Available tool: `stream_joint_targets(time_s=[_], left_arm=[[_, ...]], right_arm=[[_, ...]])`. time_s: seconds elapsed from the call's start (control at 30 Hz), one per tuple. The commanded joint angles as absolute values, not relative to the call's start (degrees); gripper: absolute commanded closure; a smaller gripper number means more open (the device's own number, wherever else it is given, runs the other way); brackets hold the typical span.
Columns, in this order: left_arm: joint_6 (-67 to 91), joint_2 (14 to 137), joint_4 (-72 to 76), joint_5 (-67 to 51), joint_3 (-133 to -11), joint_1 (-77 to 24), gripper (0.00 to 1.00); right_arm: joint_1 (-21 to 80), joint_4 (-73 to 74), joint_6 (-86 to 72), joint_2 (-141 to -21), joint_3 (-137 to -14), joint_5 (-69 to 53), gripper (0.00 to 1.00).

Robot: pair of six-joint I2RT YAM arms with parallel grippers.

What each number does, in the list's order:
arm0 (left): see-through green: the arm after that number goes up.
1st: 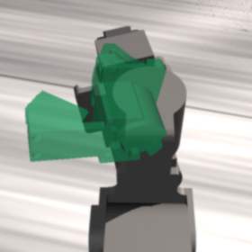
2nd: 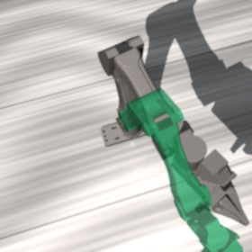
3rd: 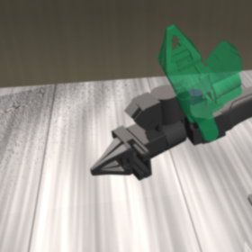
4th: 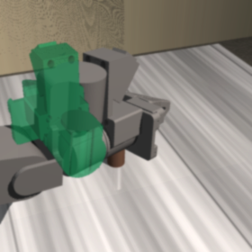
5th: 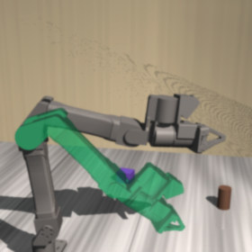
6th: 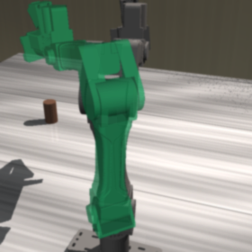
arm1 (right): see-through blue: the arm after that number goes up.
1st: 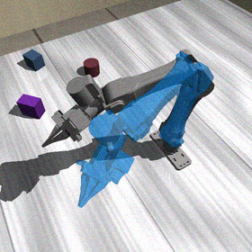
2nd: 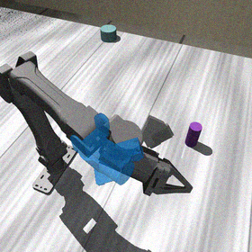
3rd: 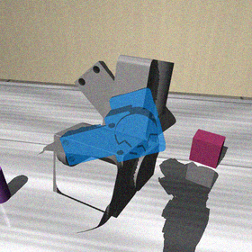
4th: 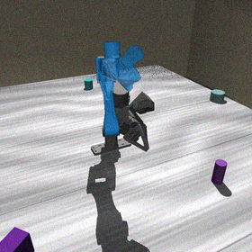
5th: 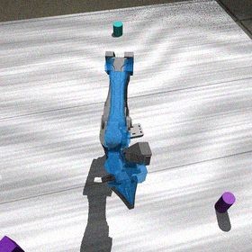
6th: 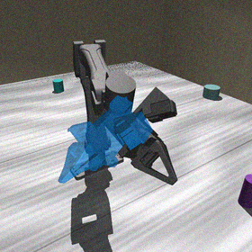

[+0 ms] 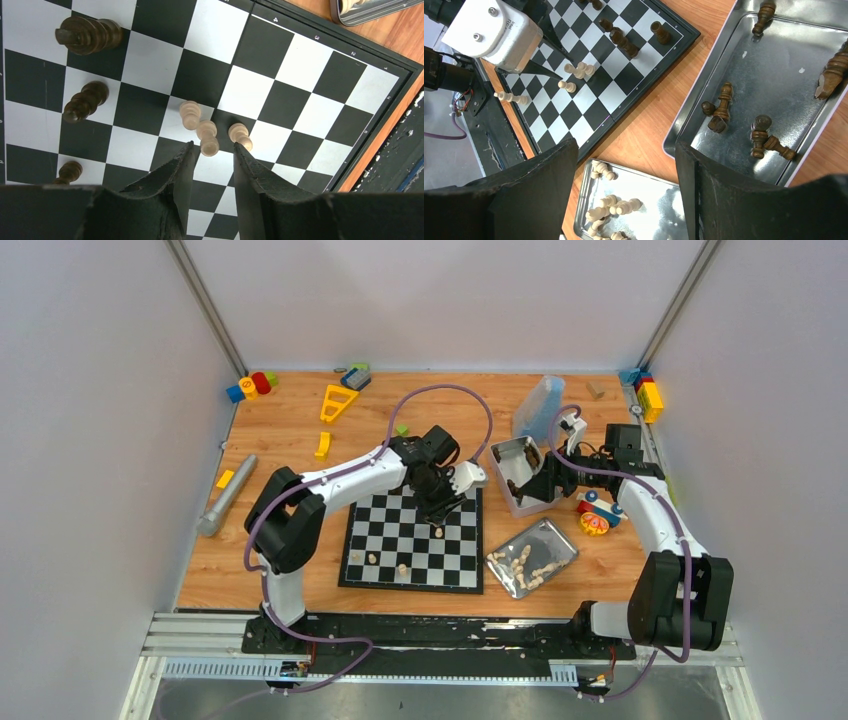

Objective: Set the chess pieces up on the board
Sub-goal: Pick up the chess piece from the chessboard.

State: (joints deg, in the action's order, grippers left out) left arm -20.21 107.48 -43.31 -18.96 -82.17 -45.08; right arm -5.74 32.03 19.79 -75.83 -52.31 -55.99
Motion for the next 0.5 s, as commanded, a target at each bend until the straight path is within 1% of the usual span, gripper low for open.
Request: stream_joint_targets(time_s=[0.0,0.47], left_arm=[[-18.7,108.0,-42.4,-19.0,-83.9,-45.6,0.58],[-18.9,109.4,-41.1,-17.2,-83.6,-46.0,0.65]], right_arm=[[-5.6,31.5,21.6,-75.4,-52.9,-57.2,0.28],[-5.6,31.8,21.8,-75.3,-52.9,-57.2,0.28]])
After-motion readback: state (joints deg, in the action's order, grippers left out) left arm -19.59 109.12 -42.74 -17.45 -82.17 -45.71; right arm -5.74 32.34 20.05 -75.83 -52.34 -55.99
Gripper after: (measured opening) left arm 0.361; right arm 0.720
